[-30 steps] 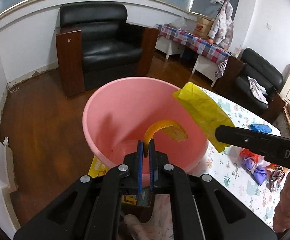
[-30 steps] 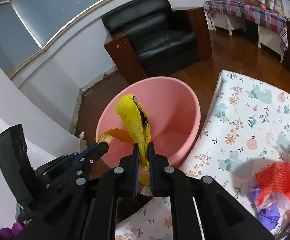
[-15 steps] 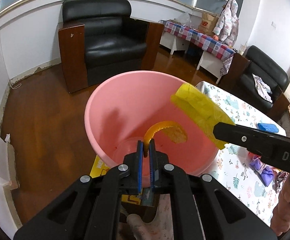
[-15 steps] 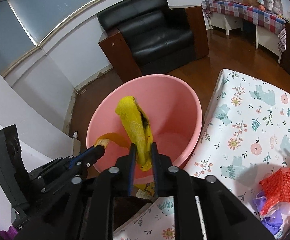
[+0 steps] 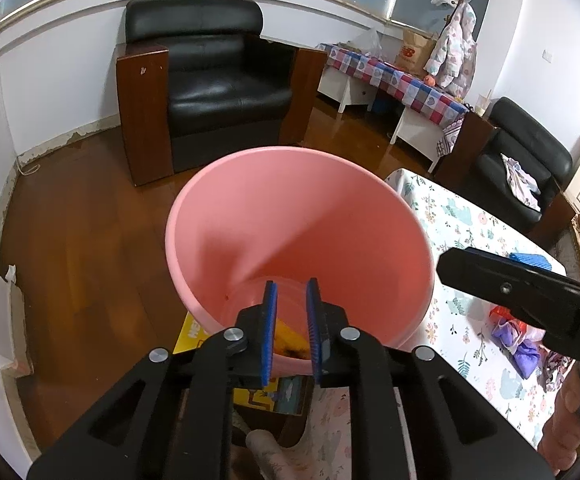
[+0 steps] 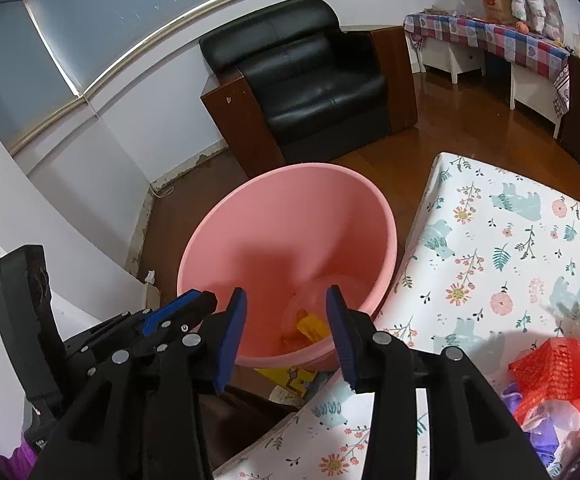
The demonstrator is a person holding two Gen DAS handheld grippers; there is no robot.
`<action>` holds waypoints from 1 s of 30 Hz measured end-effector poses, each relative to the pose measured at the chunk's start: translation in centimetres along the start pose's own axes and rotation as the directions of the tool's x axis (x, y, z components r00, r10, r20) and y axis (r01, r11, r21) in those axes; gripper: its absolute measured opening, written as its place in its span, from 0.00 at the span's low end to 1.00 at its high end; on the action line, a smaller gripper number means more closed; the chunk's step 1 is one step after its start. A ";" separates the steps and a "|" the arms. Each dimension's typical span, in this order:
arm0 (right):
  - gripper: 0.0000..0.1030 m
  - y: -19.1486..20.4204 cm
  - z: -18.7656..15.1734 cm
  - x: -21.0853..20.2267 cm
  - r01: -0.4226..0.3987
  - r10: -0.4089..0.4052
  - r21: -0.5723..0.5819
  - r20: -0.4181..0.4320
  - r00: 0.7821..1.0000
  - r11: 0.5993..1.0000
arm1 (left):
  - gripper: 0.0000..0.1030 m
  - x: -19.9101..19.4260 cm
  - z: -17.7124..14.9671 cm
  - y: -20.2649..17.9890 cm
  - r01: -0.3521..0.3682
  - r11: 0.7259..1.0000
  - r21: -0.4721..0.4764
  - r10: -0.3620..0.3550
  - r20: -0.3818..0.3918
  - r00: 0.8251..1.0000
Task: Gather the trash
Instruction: 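Move both tools back over the table toward the red mesh bags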
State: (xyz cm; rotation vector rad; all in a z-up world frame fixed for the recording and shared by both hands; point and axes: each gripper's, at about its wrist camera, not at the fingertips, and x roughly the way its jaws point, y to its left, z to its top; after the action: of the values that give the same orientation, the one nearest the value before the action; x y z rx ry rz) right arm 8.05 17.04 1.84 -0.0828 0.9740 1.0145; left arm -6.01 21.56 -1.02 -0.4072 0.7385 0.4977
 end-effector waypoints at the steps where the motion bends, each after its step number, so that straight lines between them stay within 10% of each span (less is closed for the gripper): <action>1: 0.42 -0.1 -0.1 -0.4 0.001 -0.001 0.000 0.005 1.000 1.000 | 0.14 -0.1 0.0 -0.1 -0.002 1.000 0.000 0.002 0.004 1.000; 16: 0.49 -2.5 -4.7 -8.2 0.077 -0.077 -0.002 0.122 0.990 0.997 | 0.14 -3.1 -0.9 -3.7 0.107 0.994 0.025 -0.107 0.019 0.994; 30: 0.53 -11.5 -15.2 -18.3 0.321 -0.356 0.197 0.176 0.918 0.926 | 0.14 -3.2 -3.8 -12.9 0.295 0.933 0.204 -0.292 -0.045 0.955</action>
State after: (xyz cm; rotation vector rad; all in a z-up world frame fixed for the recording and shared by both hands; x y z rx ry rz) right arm 3.77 -9.03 1.72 -0.0064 0.8115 0.6056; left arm -2.82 8.27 0.99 -0.3177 0.7208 0.1328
